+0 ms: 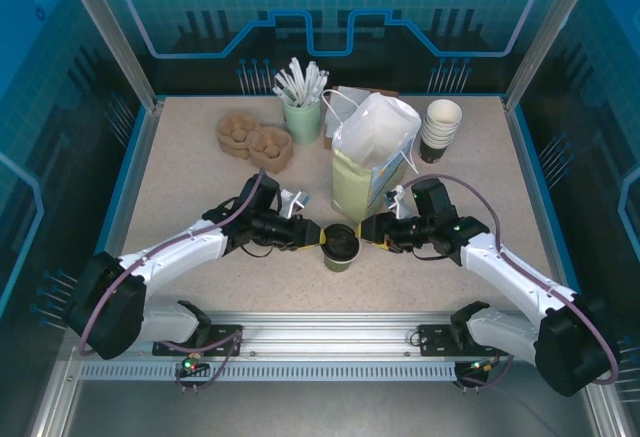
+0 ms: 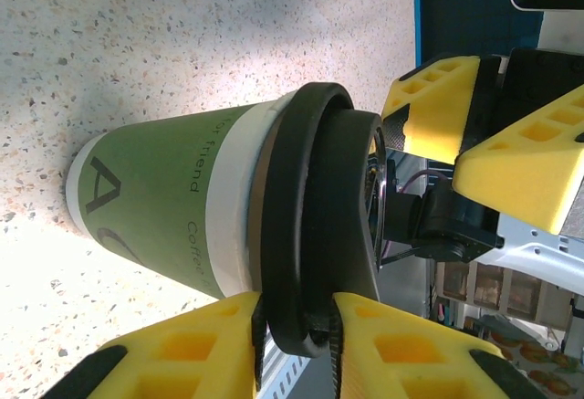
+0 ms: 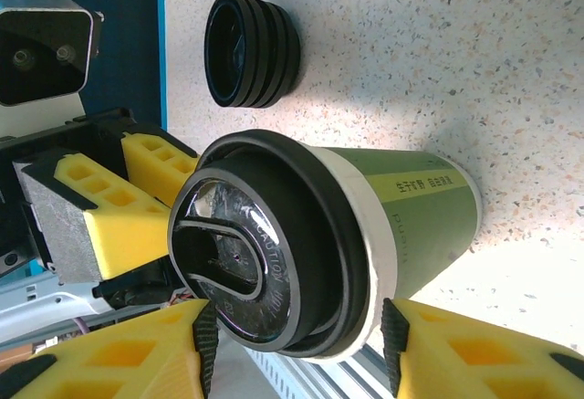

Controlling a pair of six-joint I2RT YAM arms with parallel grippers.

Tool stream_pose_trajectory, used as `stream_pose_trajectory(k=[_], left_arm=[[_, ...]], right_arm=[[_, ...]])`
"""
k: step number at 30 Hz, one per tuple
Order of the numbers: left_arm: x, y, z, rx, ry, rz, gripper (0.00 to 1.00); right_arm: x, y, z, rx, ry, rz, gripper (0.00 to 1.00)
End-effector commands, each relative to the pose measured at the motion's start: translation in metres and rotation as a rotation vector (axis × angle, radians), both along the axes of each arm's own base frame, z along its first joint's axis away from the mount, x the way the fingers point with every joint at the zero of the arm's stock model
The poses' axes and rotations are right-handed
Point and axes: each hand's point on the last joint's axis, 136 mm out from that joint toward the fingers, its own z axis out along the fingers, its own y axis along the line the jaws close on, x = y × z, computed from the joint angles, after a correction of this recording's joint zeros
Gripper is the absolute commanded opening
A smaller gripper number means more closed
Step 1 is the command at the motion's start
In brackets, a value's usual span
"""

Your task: Pack the takeout coffee

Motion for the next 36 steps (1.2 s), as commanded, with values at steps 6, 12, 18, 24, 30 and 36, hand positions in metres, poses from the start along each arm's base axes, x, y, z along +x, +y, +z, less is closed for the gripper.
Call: stream_pose_trajectory(k=[6,12,18,24,30,36], left_arm=[[-0.008,0.004,-0.011,0.0,0.04,-0.013,0.32],[-0.011,0.005,-0.013,-0.003,0.051,-0.017,0.35],[-0.013,0.008,-0.003,0.007,0.019,-0.021,0.48],[-0.012,0.01,0.008,0.019,-0.019,-0.028,0.59],[-0.003,0.014,0.008,0.066,-0.039,0.02,0.69],[0.005,0.013,0.014,0.111,-0.099,0.039,0.69]], right_arm=[[-0.003,0.005,-0.002,-0.01,0.0,0.02,0.56],[-0.004,0.007,-0.003,-0.016,0.002,0.03,0.55],[-0.005,0.008,-0.002,-0.022,-0.003,0.04,0.55],[-0.006,0.009,-0.001,-0.025,-0.008,0.048,0.56],[-0.007,0.008,0.001,-0.027,-0.016,0.058,0.57],[-0.009,0.008,0.002,-0.028,-0.019,0.063,0.58]])
